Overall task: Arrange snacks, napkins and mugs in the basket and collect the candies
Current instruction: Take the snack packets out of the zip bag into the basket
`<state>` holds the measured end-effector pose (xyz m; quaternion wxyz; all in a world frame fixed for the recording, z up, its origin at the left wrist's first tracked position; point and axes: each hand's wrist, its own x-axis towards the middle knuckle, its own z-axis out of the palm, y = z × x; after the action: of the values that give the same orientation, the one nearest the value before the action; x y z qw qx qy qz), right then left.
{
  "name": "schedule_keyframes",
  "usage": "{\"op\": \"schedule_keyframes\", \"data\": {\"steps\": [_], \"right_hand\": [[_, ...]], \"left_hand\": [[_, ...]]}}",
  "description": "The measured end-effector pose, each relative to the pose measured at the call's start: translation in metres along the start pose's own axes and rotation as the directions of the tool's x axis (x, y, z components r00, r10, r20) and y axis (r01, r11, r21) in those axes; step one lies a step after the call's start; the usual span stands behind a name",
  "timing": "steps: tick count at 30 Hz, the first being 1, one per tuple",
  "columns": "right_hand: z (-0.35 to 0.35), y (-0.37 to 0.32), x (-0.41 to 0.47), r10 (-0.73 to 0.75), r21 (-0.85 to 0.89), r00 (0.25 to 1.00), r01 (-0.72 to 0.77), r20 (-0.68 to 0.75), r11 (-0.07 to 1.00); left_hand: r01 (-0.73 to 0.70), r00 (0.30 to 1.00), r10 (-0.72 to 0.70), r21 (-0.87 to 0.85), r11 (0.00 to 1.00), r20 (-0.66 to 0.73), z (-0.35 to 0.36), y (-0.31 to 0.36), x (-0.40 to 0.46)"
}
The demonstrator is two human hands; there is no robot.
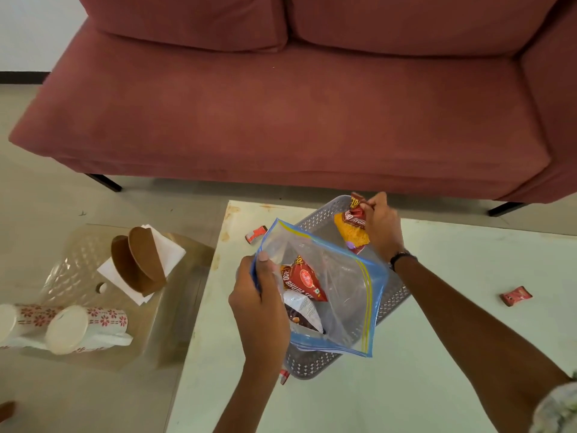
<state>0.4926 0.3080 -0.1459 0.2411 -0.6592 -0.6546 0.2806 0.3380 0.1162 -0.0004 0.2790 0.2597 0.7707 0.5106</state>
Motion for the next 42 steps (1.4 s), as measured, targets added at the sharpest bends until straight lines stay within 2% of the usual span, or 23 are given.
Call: {"op": "schedule_keyframes", "data": {"steps": [4,6,8,12,15,18,22,28,30,32,34,36,38,39,40,42], "right_hand": [[-0.009,-0.002,-0.001,-0.214,-0.115,0.97,0.228,0.118,0.967],[-0.006,0.003,0.003,-0.261,-0.18,0.95,0.29,0.17,0.94],[-0.002,0.005,0.005,-0.231,-0.2,0.953,0.269,0.197,0.942],[0.002,0.002,0.002,-0.124,-0.172,0.984,0.145,0.124,0.974],[0.005,0.004,0.003,-0.029,-0.094,0.998,0.034,0.05,0.995],[0.008,0.007,0.001,0.002,0.008,1.0,-0.002,0.006,1.0],[0.012,0.01,-0.002,-0.073,0.068,0.997,0.074,-0.023,0.995],[0.002,0.015,-0.003,-0.083,0.005,0.988,0.083,0.13,0.997],[-0.016,-0.001,-0.015,-0.123,0.065,0.99,0.119,0.063,0.991],[-0.047,-0.034,-0.041,-0.109,0.24,0.991,0.123,-0.072,0.963],[-0.086,-0.076,-0.083,-0.108,0.349,0.989,0.135,-0.097,0.927],[-0.116,-0.117,-0.13,-0.203,0.395,0.976,0.156,0.081,0.905],[-0.119,-0.143,-0.168,-0.281,0.381,0.904,0.148,0.322,0.913],[-0.11,-0.148,-0.178,-0.279,0.303,0.857,0.154,0.433,0.941],[-0.096,-0.152,-0.181,-0.245,0.154,0.809,0.192,0.534,0.969],[-0.063,-0.151,-0.177,-0.098,-0.173,0.757,0.27,0.645,0.947]], "left_hand": [[-0.007,1.0,0.007,0.003,1.0,0.0,0.002,-0.002,0.0],[0.0,1.0,0.0,-0.001,1.0,0.003,0.003,-0.003,-0.001],[0.001,1.0,-0.001,-0.005,1.0,0.003,0.003,-0.004,-0.001],[0.0,1.0,0.0,-0.019,1.0,-0.013,0.002,-0.005,-0.002],[0.002,1.0,-0.002,-0.025,1.0,-0.018,0.002,-0.006,-0.003],[0.009,1.0,-0.01,-0.03,1.0,-0.019,0.003,-0.008,-0.004],[0.022,1.0,-0.022,-0.047,0.999,-0.004,0.005,-0.011,-0.005],[0.015,0.999,-0.016,-0.034,0.999,-0.029,0.005,-0.006,-0.007],[0.016,0.999,-0.016,-0.003,1.0,-0.037,0.003,-0.003,-0.009],[0.032,0.998,-0.032,-0.007,0.999,-0.046,-0.001,-0.002,-0.014],[0.042,0.997,-0.043,-0.028,0.999,-0.062,-0.005,-0.003,-0.02],[0.038,0.996,-0.041,-0.037,0.999,-0.077,-0.009,-0.004,-0.026],[0.042,0.997,-0.045,-0.042,0.998,-0.07,-0.013,-0.003,-0.033],[0.04,0.997,-0.042,-0.032,0.999,-0.061,-0.014,-0.003,-0.036],[0.034,0.998,-0.034,-0.007,0.999,-0.056,-0.015,-0.003,-0.039],[0.015,0.998,-0.012,0.05,0.999,-0.059,-0.017,-0.004,-0.045]]}}
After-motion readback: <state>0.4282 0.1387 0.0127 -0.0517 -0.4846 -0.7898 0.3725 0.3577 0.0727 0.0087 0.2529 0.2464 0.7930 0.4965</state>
